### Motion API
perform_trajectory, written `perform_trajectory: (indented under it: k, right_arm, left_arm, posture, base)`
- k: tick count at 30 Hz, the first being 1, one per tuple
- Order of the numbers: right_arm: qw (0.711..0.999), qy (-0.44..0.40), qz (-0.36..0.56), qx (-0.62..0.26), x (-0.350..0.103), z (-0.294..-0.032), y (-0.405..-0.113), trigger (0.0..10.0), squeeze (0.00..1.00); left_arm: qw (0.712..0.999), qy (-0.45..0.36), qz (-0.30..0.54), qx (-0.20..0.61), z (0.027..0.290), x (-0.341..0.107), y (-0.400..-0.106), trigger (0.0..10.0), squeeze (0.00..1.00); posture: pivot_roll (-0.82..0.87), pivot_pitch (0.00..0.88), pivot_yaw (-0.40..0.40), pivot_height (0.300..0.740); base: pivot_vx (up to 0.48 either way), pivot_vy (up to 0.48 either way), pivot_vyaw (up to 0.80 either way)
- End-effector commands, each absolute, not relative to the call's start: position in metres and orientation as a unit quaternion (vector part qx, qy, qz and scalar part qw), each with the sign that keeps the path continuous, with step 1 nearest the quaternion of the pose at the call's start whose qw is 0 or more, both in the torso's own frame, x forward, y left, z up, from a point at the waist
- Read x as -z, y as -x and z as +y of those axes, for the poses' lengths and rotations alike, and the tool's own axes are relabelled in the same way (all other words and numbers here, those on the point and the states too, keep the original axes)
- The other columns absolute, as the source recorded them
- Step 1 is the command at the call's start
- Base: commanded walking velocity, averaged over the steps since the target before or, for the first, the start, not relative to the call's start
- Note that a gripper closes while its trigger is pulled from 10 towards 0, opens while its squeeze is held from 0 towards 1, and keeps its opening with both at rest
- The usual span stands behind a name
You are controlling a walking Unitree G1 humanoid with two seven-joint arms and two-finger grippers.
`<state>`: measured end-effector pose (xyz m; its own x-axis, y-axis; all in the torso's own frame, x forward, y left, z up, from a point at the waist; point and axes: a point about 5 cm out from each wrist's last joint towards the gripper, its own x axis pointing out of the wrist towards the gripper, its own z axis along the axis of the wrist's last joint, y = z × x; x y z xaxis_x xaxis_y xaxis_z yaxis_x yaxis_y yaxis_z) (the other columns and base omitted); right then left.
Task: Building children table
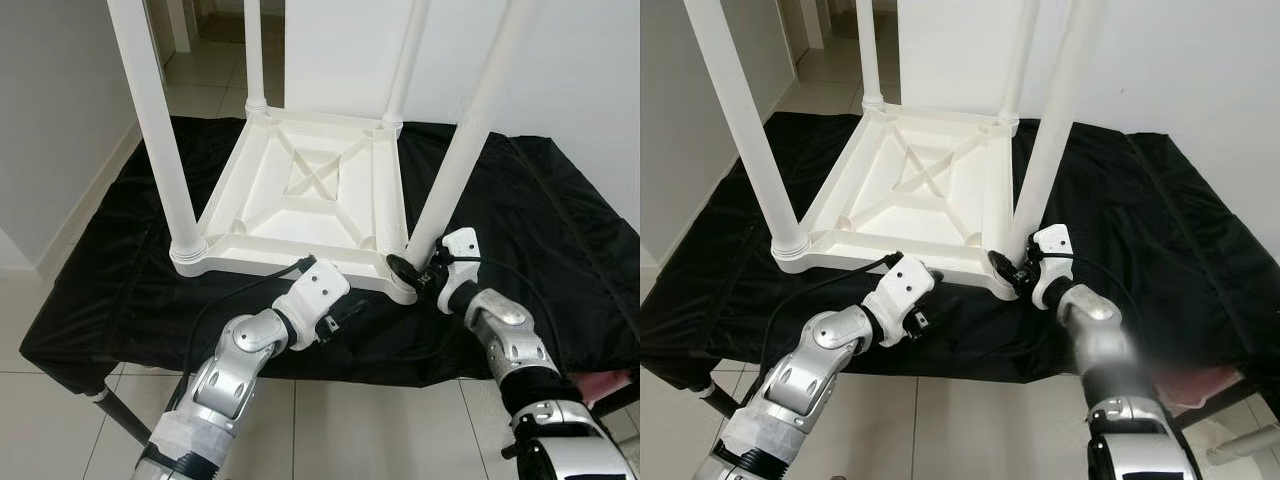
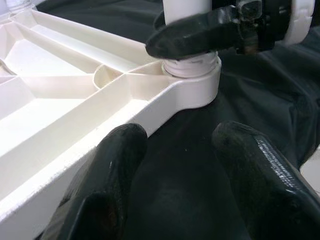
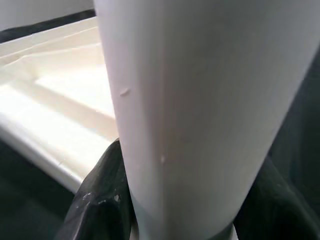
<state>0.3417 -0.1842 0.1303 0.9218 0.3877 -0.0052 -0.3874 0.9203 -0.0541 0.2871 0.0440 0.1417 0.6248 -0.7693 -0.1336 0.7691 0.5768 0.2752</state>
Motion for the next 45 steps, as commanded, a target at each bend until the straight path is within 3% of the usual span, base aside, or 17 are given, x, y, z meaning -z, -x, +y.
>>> perform_trajectory:
  k: [1,12,16,20,24,25,26,32,39,40,45]
  right_arm:
    - [0.991,0.008,0.024,-0.129,-0.122,-0.188,-0.336,10.0,0.0]
    - [1.0,-0.013,0.023,0.001,-0.121,-0.181,-0.325,10.0,0.0]
    - [0.991,-0.052,0.019,0.12,-0.126,-0.165,-0.313,10.0,0.0]
    - [0.989,-0.063,0.013,0.13,-0.128,-0.152,-0.308,10.0,0.0]
    - [0.991,-0.059,0.001,0.117,-0.13,-0.156,-0.307,10.0,0.0]
    - [0.992,-0.058,-0.001,0.113,-0.13,-0.16,-0.307,10.0,0.32]
    - [0.992,-0.058,-0.001,0.113,-0.13,-0.163,-0.306,10.0,1.0]
    - [0.992,-0.047,-0.014,0.116,-0.133,-0.171,-0.305,10.0,1.0]
    - [0.997,-0.047,-0.047,0.048,-0.138,-0.163,-0.295,10.0,1.0]
    - [0.997,-0.055,-0.048,0.028,-0.136,-0.161,-0.292,10.0,0.0]
    - [0.996,-0.064,-0.057,-0.001,-0.135,-0.16,-0.289,10.0,0.0]
  left_arm:
    - [0.899,-0.162,0.003,0.408,0.045,-0.138,-0.286,10.0,0.0]
    - [0.895,-0.162,0.006,0.416,0.043,-0.136,-0.283,10.0,0.0]
    - [0.894,-0.162,0.007,0.418,0.043,-0.136,-0.281,10.0,0.0]
    - [0.895,-0.16,0.009,0.417,0.043,-0.135,-0.28,10.0,0.0]
    - [0.893,-0.159,0.011,0.42,0.042,-0.134,-0.278,10.0,0.0]
    - [0.893,-0.16,0.01,0.421,0.042,-0.134,-0.278,10.0,0.0]
    - [0.893,-0.161,0.011,0.421,0.042,-0.133,-0.278,10.0,0.0]
    - [0.893,-0.162,0.01,0.419,0.043,-0.134,-0.28,10.0,0.0]
    - [0.907,-0.144,0.003,0.395,0.049,-0.135,-0.278,10.0,0.0]
    - [0.917,-0.13,-0.007,0.378,0.053,-0.139,-0.281,10.0,0.0]
    - [0.933,-0.112,-0.027,0.342,0.061,-0.149,-0.288,10.0,0.0]
  posture:
    - [0.0,0.031,-0.05,0.74]
    - [-0.01,0.04,-0.039,0.74]
    - [0.0,0.044,-0.043,0.74]
    - [0.0,0.044,-0.041,0.74]
    - [-0.01,0.043,-0.04,0.74]
    - [-0.01,0.043,-0.04,0.74]
    - [-0.01,0.042,-0.039,0.74]
    - [-0.01,0.042,-0.039,0.74]
    - [-0.01,0.032,-0.037,0.74]
    - [-0.01,0.029,-0.041,0.74]
    - [0.0,0.028,-0.044,0.74]
  base:
    - [0.0,0.0,0.0]
    - [0.0,0.0,0.0]
    - [0.0,0.0,0.0]
    - [0.0,0.0,0.0]
    - [0.0,0.0,0.0]
    - [0.0,0.0,0.0]
    - [0.0,0.0,0.0]
    - [0.0,0.0,0.0]
    - [0.0,0.0,0.0]
    - [0.0,0.0,0.0]
    - [0.0,0.0,0.0]
